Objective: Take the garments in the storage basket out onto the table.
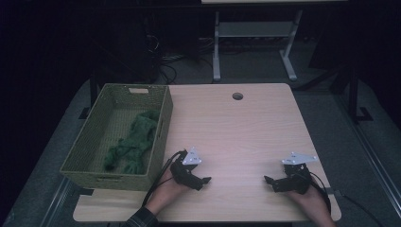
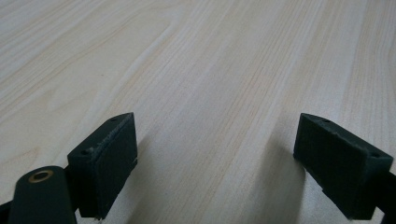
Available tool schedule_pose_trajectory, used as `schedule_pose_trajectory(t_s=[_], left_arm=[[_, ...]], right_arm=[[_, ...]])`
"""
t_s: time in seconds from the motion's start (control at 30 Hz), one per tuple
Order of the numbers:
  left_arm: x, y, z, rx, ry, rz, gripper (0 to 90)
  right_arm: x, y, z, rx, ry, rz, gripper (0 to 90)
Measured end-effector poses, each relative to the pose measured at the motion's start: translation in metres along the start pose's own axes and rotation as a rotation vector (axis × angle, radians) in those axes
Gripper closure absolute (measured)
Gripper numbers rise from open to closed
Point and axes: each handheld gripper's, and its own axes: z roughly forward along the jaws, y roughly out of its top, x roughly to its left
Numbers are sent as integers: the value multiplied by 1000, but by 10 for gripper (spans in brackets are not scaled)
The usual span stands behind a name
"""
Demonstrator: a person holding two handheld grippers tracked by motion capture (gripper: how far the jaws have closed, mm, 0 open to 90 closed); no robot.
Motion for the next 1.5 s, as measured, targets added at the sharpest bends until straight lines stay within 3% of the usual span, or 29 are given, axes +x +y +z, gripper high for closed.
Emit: schedule_pose_trajectory(t_s=[0.47, 0.53, 0.77, 0.9, 1.5], left_arm=[[1, 6, -3, 68, 19, -17, 128], [3, 7, -5, 59, 11, -40, 133], [4, 11, -10, 51, 15, -39, 134], [5, 13, -14, 33, 2, -69, 135], [5, 27, -31, -11, -13, -68, 136]], right_arm=[[0, 0, 0, 1, 0, 1, 24], [0, 0, 0, 1, 1, 1, 24], [0, 0, 0, 0, 0, 1, 24], [0, 0, 0, 0, 0, 1, 24], [0, 0, 0, 0, 0, 2, 24]])
